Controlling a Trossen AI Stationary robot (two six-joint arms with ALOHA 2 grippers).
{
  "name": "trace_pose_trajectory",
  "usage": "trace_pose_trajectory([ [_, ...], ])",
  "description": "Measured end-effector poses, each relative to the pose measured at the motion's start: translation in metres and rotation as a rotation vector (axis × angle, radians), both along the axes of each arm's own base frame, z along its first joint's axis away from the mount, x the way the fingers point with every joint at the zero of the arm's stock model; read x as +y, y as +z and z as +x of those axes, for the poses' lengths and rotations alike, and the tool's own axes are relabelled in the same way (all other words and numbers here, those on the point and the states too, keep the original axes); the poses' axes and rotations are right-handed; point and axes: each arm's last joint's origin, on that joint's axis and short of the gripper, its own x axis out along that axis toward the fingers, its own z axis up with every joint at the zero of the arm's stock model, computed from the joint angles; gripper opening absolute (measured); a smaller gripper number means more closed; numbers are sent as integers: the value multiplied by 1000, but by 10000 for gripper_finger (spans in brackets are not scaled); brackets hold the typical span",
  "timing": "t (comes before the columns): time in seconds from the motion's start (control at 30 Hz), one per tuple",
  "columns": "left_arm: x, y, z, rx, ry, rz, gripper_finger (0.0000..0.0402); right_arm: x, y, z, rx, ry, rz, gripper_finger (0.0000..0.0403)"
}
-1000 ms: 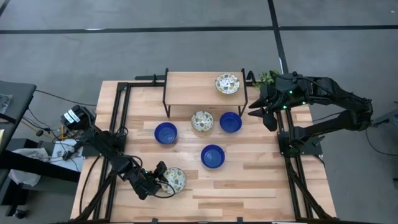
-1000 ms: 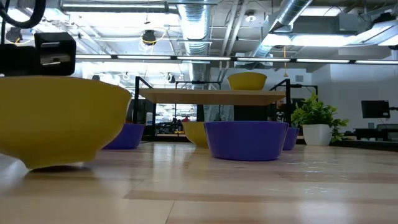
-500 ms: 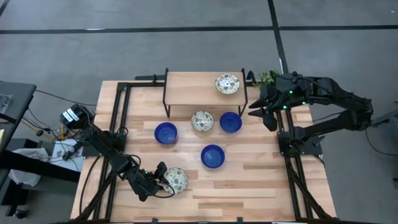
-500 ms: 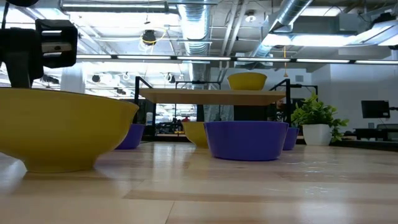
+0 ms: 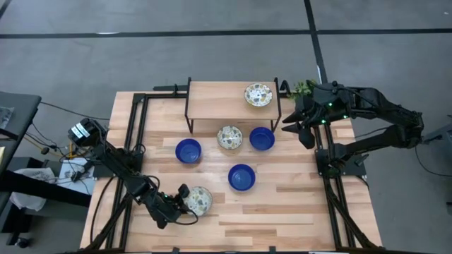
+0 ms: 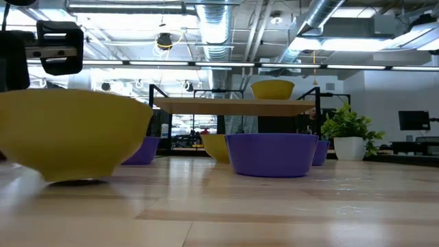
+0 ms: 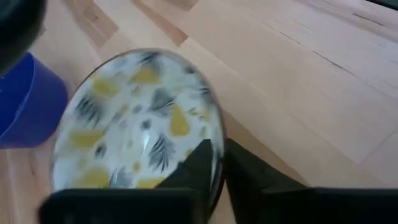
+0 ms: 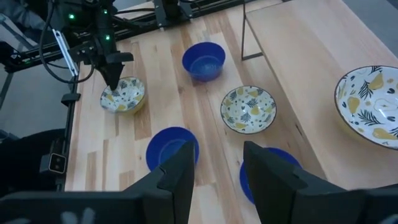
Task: Pick & Place Mini bowls
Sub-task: Stack the bottom yellow patterned bowl on top of the yellow patterned bowl on the shelf
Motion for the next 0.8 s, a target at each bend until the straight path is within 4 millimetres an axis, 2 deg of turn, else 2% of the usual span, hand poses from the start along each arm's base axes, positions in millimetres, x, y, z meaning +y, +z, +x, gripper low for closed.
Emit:
trace_pose_trajectory([
  [0.07, 0, 0, 0, -5, 5, 0, 12, 0, 0, 0, 0, -11, 14, 127],
  [0.23, 2, 6, -1, -18, 0, -17, 13, 2, 0, 0, 0, -22, 42, 127],
  [0.4, 3, 32, 0, -79, 19, -115, 13, 11, -3, 7, 20, 19, 31, 127],
  [0.57, 11, 63, 5, -131, -11, -210, 11, 24, -12, 31, 52, 78, 1, 127],
  [0.8, 34, 74, 15, -123, -15, -88, 11, 44, -31, 82, 58, 168, -23, 127],
])
